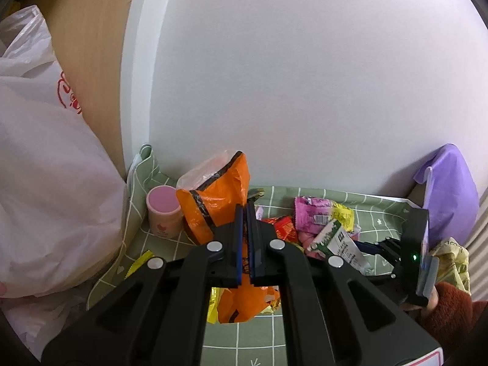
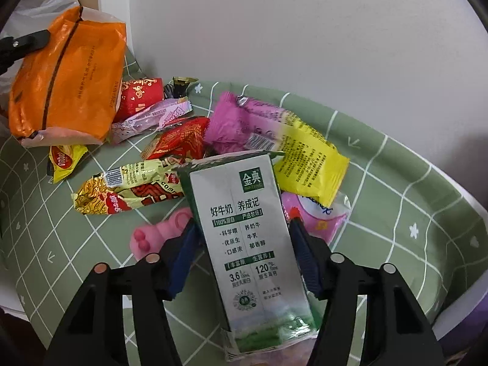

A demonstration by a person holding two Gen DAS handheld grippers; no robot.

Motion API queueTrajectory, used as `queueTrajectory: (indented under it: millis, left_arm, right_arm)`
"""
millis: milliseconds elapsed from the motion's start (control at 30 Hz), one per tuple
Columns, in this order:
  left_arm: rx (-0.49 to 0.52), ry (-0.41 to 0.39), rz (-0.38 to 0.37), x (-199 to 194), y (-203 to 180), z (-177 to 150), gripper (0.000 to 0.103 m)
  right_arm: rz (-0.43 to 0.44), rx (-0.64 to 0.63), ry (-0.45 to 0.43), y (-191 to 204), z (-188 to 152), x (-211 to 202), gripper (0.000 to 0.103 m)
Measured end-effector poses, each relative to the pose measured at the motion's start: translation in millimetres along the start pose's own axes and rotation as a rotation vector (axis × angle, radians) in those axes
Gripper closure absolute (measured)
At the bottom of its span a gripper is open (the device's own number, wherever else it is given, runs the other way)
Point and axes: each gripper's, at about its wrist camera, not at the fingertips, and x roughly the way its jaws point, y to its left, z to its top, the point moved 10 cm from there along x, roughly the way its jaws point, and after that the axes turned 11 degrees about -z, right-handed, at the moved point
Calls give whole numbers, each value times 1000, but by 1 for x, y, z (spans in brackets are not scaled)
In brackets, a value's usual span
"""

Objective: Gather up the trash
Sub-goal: 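Grasp the orange bag with the left tool while the right tool grasps the milk carton, then carry the orange bag and milk carton with both tools over the yellow trash bag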

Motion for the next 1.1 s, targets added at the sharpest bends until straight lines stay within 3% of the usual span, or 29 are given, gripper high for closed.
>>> queueTrajectory:
  millis: [267,533,900,1100]
  left_arm:
    - [89,-48,-54,-13,-38,20,101]
    - [177,-102,-146,-26,-92,45,101]
    - [343,-132,-290,-33,-194,49,101]
    - [405,-117,-417,-27,-256,41,101]
  right_arm:
    - [0,245,-166,-51,29,-69,51]
    - [-71,343,-320,-95,31,-145,51]
    - [-268,473,-389,-169,-21,-222,51]
    - [-382,546,-420,-210,-55,-264,51]
